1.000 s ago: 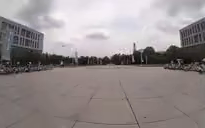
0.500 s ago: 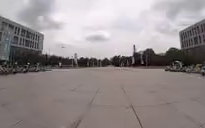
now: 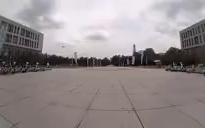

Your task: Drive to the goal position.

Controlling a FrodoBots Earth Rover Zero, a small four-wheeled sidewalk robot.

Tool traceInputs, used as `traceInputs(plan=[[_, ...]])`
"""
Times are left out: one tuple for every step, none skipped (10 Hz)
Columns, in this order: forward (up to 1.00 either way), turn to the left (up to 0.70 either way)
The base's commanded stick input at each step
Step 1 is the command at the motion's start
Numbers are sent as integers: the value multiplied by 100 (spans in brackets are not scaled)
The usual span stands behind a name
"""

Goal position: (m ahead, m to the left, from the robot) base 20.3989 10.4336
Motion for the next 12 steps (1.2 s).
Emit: traceInputs(plan=[[0,0],[11,0],[60,0],[60,0],[60,0],[60,0],[60,0],[60,0],[60,0],[60,0],[60,0],[60,0]])
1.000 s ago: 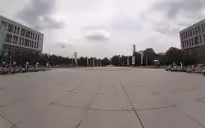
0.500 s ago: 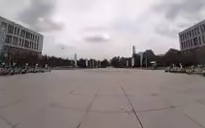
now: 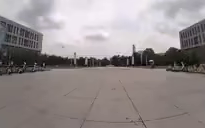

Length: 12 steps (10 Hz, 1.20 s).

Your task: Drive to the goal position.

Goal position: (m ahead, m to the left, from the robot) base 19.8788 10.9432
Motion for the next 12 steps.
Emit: traceInputs(plan=[[60,0],[60,0],[60,0],[60,0],[60,0],[60,0],[60,0],[60,0],[60,0],[60,0],[60,0],[60,0]])
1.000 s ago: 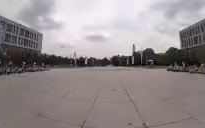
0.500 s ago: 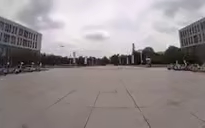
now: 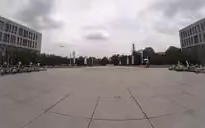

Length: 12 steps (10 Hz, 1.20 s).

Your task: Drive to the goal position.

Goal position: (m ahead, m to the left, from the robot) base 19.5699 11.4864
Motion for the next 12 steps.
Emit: traceInputs(plan=[[60,0],[60,0],[60,0],[60,0],[60,0],[60,0],[60,0],[60,0],[60,0],[60,0],[60,0],[60,0]])
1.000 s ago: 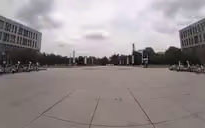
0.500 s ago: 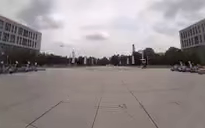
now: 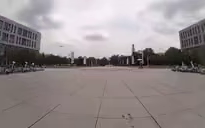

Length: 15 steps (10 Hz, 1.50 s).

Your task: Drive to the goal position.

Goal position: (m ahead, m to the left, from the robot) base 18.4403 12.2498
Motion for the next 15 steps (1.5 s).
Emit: traceInputs(plan=[[60,0],[60,0],[60,0],[60,0],[60,0],[60,0],[60,0],[60,0],[60,0],[60,0],[60,0],[60,0],[60,0],[60,0],[60,0]])
